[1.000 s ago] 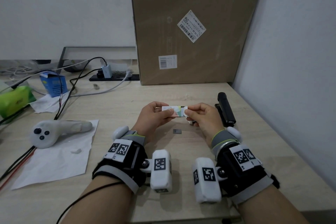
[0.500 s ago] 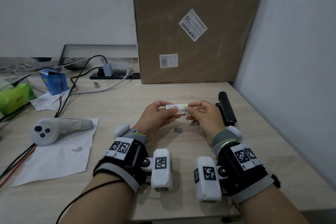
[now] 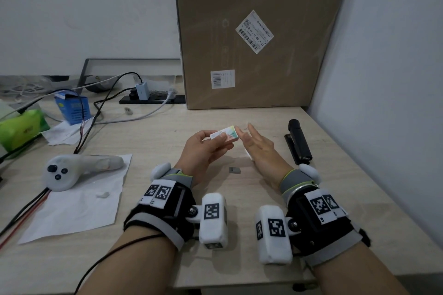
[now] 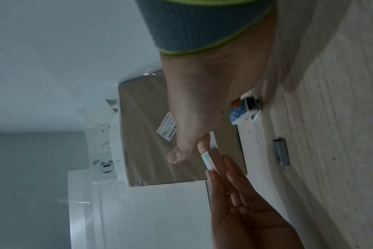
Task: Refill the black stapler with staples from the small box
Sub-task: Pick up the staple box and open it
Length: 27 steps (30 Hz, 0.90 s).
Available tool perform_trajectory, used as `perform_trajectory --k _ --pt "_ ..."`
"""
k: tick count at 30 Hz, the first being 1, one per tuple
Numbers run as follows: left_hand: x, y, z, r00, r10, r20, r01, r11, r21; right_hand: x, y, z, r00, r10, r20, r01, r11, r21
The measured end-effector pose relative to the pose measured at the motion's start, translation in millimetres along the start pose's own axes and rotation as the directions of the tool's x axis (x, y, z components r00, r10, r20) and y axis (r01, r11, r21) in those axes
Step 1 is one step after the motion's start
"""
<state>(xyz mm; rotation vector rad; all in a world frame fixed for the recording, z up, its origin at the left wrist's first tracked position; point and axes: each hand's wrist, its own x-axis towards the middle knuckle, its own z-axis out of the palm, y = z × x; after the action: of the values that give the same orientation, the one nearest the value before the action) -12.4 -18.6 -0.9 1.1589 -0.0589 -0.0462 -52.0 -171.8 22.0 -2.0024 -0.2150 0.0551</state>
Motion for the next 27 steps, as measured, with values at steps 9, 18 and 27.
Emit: perform_trajectory --k 9,18,27 --pt "-0.2 0.1 0.9 0.999 0.037 -0.012 -0.036 0.996 0.077 14.1 18.3 1.4 0.988 -0.036 -0.151 0.039 0.999 0.022" --pt "9.4 -1.4 -14.9 0.971 0.142 -0.192 -0.023 0.856 0.516 32.9 48.5 -6.2 0.896 0.01 -0.443 -0.037 0.998 -0.051" --pt "16.6 -5.7 -24.6 0.949 0.232 -0.213 0.044 0.571 0.82 30.3 48.9 -5.2 0.926 0.045 -0.374 -0.103 0.985 -0.137"
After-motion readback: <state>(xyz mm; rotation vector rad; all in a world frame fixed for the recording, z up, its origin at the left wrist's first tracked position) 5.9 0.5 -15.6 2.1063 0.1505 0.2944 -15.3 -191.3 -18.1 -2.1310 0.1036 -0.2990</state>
